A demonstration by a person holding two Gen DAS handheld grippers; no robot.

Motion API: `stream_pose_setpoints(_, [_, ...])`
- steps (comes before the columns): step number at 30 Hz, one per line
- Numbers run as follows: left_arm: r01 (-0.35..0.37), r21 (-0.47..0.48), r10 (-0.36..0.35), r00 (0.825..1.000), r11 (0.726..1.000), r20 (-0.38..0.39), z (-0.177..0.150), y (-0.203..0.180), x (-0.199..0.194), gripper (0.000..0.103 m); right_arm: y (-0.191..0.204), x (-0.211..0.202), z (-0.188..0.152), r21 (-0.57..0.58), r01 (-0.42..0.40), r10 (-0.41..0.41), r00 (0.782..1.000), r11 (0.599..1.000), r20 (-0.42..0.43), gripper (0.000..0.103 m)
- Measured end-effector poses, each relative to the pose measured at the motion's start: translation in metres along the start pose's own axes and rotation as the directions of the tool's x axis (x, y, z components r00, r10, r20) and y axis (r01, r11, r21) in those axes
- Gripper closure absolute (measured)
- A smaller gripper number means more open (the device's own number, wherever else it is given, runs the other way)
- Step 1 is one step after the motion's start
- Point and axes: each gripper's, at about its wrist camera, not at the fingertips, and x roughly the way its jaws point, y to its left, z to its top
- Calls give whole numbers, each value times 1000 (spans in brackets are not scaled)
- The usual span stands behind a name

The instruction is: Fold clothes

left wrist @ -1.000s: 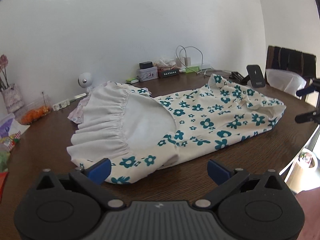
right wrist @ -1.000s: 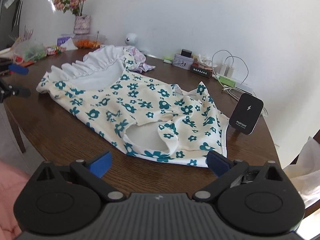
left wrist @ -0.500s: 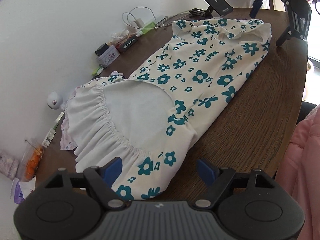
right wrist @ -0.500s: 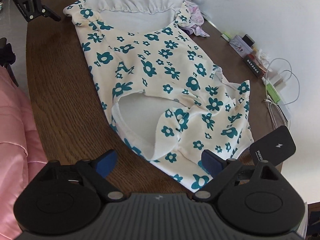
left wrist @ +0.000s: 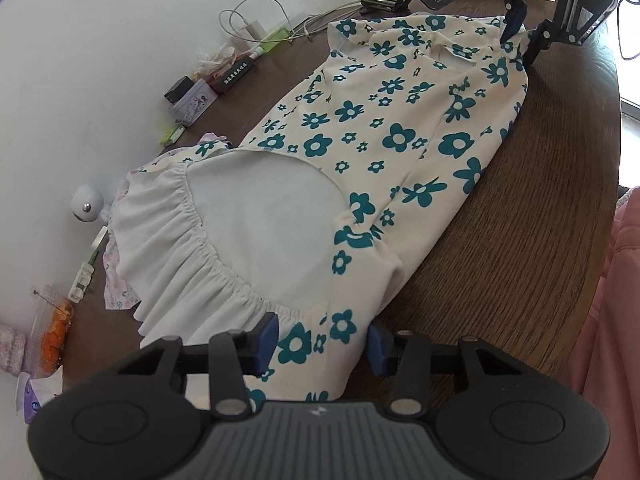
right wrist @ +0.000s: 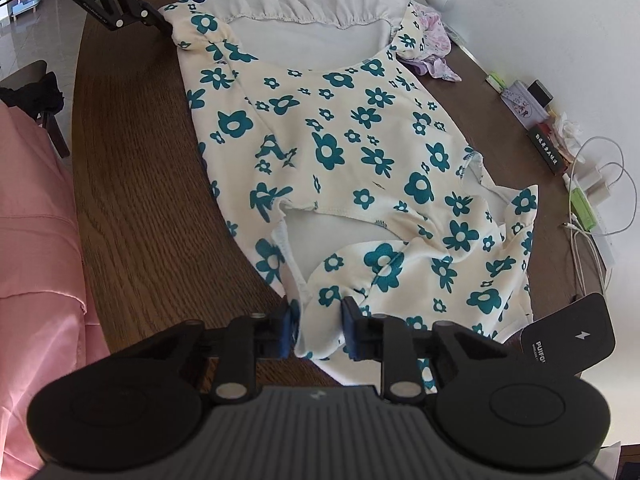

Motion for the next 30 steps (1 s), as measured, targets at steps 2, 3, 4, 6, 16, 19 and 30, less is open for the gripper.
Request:
stream_pose_setpoints(2, [-3,-2,3,1000,1000,14,-1,0,-2,79,6,-1,-1,-16,21,-21,1000,1000,11,86])
stream_pose_setpoints(3, [-6,-6,6,1000,1000,18,-1,0,-2,84,8,-1,-2,-21,30,-29,999,999,15,87])
stream_pose_setpoints(4, [-11,-10,11,1000,1000,23,-2,0,-3,92,9,-1,-2,-24,37,-36,999,999,19,89])
stream_pose_setpoints(6, [-17,-7,17,1000,1000,23,-1,-1,-4,100,11,-1,-3,-33,52,-51,998,998,21,90])
stream_pose_setpoints(16, [23,58,-23,1000,998,-5,-6,-5,-34,102,23,-21,3,-108,-3,3,1000,994,2,93])
stream_pose_setpoints(19, [25,87,-25,1000,996,6,-1,9,-53,102,23,-37,8,-120,-37,37,999,992,-2,93])
stream_pose_setpoints(30, [-26,300,48,997,954,-68,85,88,32,99,-74,4,59,-139,-24,3,989,990,-146,93])
